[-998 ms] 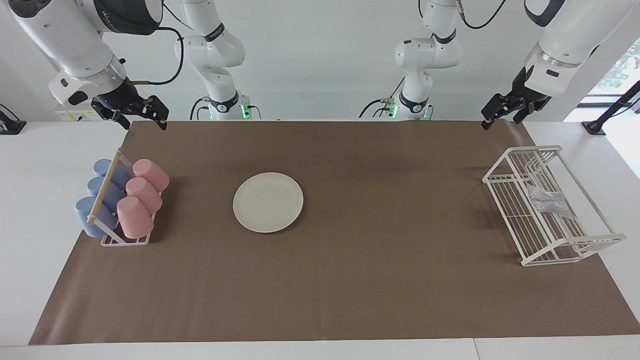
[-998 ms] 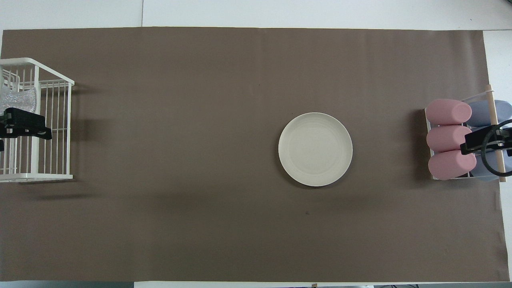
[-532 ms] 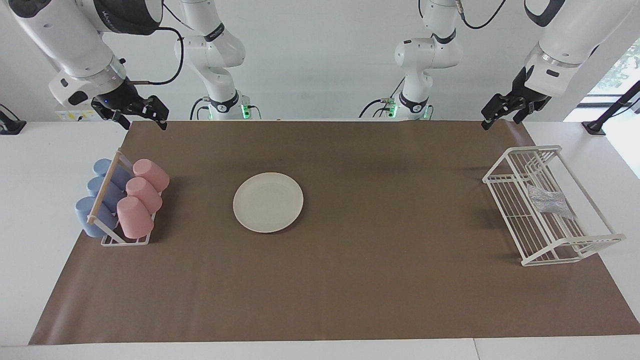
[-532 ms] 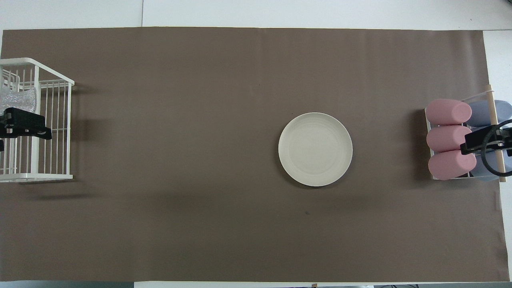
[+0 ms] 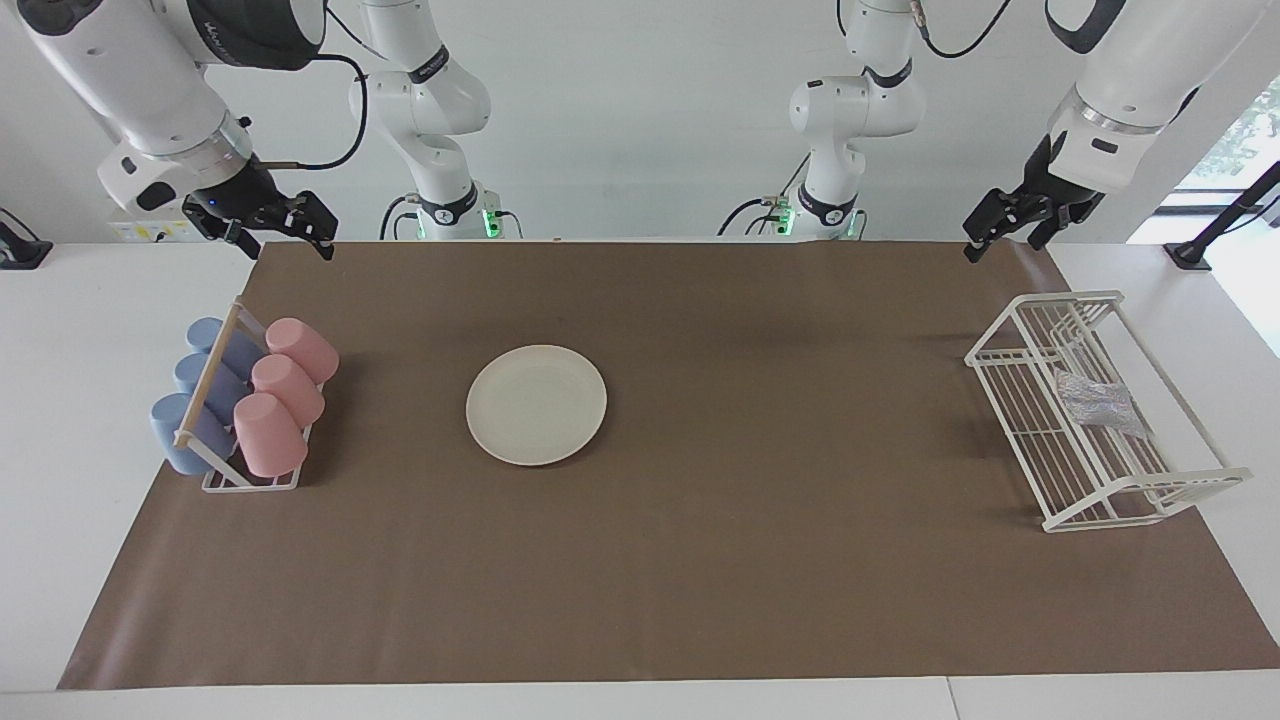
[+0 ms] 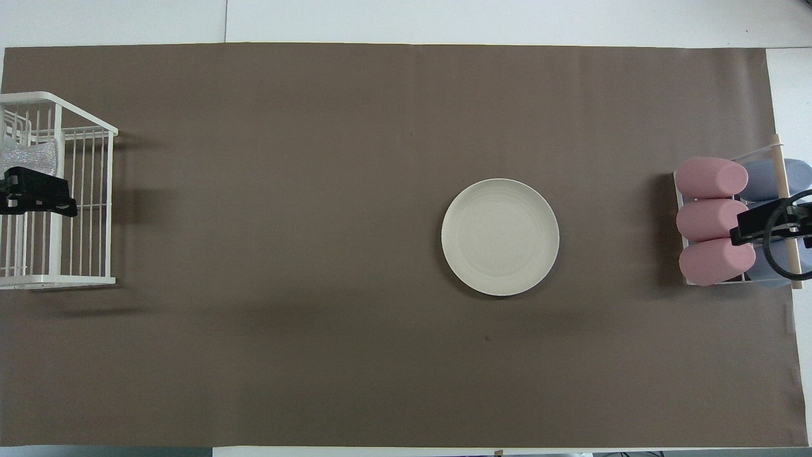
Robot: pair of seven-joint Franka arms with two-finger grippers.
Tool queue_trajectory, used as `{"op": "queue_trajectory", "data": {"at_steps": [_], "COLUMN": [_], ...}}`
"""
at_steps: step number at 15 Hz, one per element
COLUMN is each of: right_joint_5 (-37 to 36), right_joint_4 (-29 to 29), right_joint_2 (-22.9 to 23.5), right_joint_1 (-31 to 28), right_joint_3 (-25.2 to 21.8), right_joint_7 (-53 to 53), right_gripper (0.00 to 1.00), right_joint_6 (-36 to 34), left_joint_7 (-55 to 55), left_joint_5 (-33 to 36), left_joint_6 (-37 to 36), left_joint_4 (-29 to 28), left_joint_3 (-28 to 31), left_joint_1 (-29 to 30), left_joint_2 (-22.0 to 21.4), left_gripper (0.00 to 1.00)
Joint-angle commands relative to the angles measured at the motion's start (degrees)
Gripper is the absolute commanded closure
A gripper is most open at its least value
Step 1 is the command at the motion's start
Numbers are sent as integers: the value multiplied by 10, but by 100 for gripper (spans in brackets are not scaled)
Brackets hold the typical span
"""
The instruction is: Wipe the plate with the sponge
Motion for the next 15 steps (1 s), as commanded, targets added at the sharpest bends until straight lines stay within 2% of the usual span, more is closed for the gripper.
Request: {"op": "queue_trajectory", "data": {"at_steps": [1,5,8,10,11,15], "right_joint_5": [-3,-2,-2,-2,-2,-2], "right_joint_4": [-18,-17,-17,-18,-19,-19], "right_joint_2": [-14,-14,-14,-14,-14,-15], "right_joint_1": [-1,-1,-1,0,-1,5], "right_joint_3": [2,2,3,3,3,6], "right_joint_7": [10,10,10,30,66,319], "right_gripper": [0,0,0,0,0,0], "right_joint_6": [12,12,12,12,12,17], "left_joint_7": [-30,-43,-65,-83,-85,-126], "left_joint_5": [70,174,296,350,370,465], "left_joint_6": [24,70,89,120,133,150], "left_joint_4": [-15,-39,-36,-35,-37,-18], "left_joint_3": [-2,-2,-2,-1,-1,-1], "left_joint_1": [-20,-37,-59,-60,-56,-60], "left_joint_2": [8,44,118,152,164,228], "left_gripper": [0,0,0,0,0,0]}}
